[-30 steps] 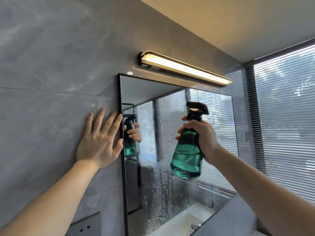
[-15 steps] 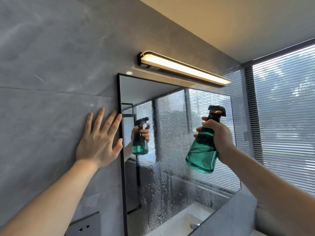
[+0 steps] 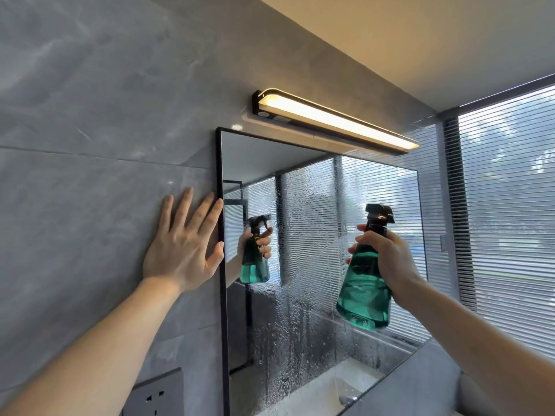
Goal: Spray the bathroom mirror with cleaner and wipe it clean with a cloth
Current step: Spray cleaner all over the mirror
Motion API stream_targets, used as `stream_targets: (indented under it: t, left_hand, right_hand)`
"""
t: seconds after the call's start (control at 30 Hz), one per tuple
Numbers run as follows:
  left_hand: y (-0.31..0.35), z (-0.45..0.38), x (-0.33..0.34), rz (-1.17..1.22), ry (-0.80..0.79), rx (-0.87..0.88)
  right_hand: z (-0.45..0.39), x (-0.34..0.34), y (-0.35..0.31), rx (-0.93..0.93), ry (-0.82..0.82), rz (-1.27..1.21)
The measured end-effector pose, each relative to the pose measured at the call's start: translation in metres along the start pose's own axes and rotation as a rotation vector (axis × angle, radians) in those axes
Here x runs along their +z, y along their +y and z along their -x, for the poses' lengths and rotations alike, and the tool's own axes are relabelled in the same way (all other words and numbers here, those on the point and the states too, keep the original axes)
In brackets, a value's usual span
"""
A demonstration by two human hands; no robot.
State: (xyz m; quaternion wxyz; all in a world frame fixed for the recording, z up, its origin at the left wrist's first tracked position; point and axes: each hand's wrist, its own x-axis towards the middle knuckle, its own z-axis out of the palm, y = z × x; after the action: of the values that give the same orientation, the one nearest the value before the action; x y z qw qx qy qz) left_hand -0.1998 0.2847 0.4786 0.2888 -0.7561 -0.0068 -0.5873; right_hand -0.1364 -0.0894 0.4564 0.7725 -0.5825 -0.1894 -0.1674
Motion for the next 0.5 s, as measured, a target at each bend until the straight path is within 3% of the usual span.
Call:
stream_targets:
  t: [0.2,0.5]
  left_hand:
    - [0.001,0.000,0.001,0.001,0.003,-0.008]
    - [0.002,0.000,0.004,0.000,0.015,-0.014]
  right_hand:
    - [0.027,-0.005,0.042,0.130,-0.130,0.180]
    - [0.063,-0.047,0.107,0.252,-0.130,0.443]
